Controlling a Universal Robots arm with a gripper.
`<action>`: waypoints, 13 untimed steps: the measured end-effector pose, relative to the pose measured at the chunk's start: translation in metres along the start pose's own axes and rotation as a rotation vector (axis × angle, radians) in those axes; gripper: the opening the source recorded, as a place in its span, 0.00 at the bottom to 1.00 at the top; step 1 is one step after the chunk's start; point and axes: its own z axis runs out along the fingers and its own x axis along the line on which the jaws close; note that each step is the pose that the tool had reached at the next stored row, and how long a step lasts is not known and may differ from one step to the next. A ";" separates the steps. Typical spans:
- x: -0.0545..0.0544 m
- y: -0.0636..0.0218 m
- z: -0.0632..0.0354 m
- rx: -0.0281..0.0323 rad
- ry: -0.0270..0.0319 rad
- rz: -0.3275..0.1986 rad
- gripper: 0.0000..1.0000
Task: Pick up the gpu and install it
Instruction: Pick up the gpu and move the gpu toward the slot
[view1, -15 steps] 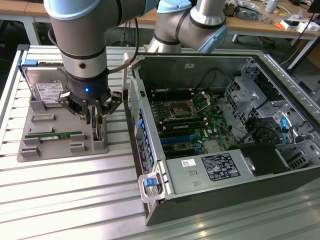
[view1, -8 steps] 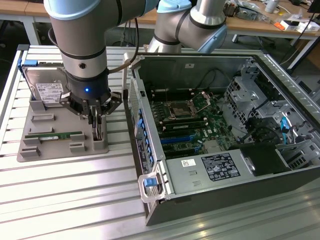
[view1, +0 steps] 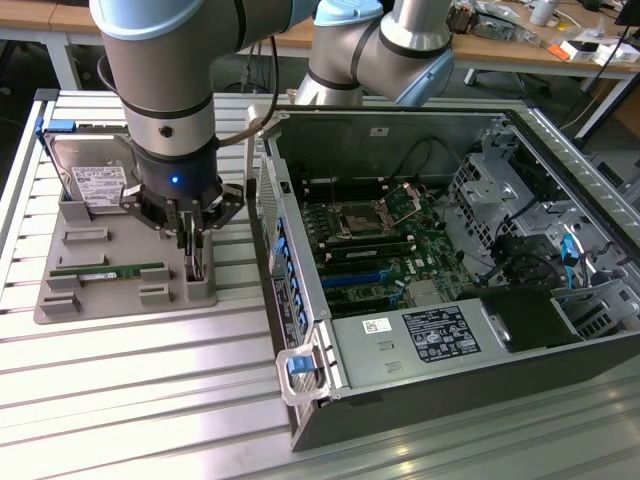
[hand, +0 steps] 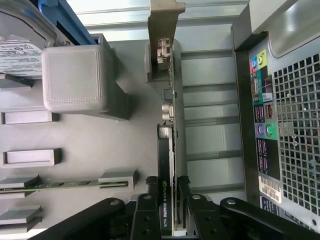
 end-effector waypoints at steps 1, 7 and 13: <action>0.000 0.0001 0.0000 0.0001 0.0010 0.000 0.26; -0.009 0.0006 0.0003 0.0018 0.0234 0.002 0.26; -0.010 0.0009 -0.0039 0.0018 0.0234 0.002 0.26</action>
